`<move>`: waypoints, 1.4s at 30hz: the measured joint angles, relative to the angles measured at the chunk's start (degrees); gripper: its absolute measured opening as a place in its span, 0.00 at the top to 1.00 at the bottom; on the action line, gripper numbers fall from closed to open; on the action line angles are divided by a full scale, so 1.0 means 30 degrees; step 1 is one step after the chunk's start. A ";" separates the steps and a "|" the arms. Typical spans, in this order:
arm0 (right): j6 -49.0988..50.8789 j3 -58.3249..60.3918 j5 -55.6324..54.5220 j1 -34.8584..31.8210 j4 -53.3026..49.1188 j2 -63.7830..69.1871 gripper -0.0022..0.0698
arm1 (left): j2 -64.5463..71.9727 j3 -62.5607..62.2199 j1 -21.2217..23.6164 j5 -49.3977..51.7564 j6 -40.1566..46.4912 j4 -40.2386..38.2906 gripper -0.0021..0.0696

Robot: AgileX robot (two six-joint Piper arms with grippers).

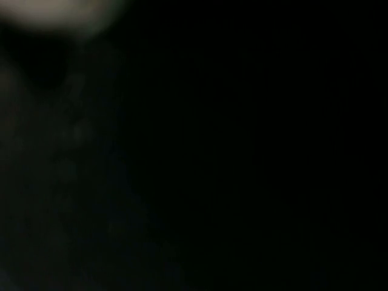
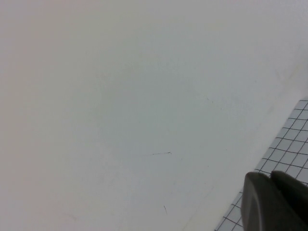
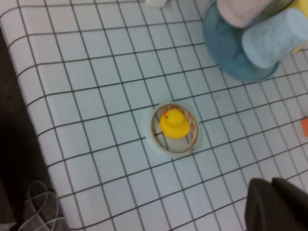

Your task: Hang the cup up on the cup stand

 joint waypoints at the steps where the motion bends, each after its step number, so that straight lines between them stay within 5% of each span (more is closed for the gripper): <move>1: 0.0060 0.0043 0.0207 0.0000 0.0038 0.0006 0.97 | 0.0000 0.0000 0.0000 -0.0012 -0.0040 0.0000 0.97; 17: 0.0135 0.0151 0.0889 0.0000 0.0219 -0.0040 0.97 | -0.4489 0.0000 0.1875 -0.0224 -0.1997 0.0910 0.97; 42: 0.0135 0.0151 0.0979 0.0000 0.0191 -0.0040 0.97 | -0.5230 -0.0033 0.1952 -0.0343 -0.1045 0.0068 0.97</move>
